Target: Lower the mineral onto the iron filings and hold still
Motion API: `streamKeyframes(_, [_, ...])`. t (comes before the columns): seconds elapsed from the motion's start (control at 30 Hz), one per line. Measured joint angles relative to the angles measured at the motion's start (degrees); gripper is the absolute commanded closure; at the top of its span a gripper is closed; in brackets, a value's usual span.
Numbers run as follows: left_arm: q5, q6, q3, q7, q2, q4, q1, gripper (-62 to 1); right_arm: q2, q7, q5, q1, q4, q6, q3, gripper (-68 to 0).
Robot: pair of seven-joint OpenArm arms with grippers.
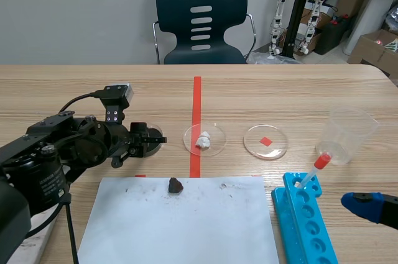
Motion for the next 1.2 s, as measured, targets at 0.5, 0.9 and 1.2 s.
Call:
streamKeyframes(0.5, [0.0,0.0,0.0,0.0,0.0,0.0,0.0,-11.6,0.0,0.0,0.0,0.0,0.0,0.0,0.0,-67.9])
streamKeyframes(0.9, [2.29,0.02,0.0,0.11,-0.04,1.55,0.37,-11.6,0.0,0.0,0.0,0.0,0.0,0.0,0.0,-67.9])
streamKeyframes(1.2, [3.5,-0.13,0.02,-1.16,-3.21,26.38,9.03,-11.6,0.0,0.0,0.0,0.0,0.0,0.0,0.0,-67.9])
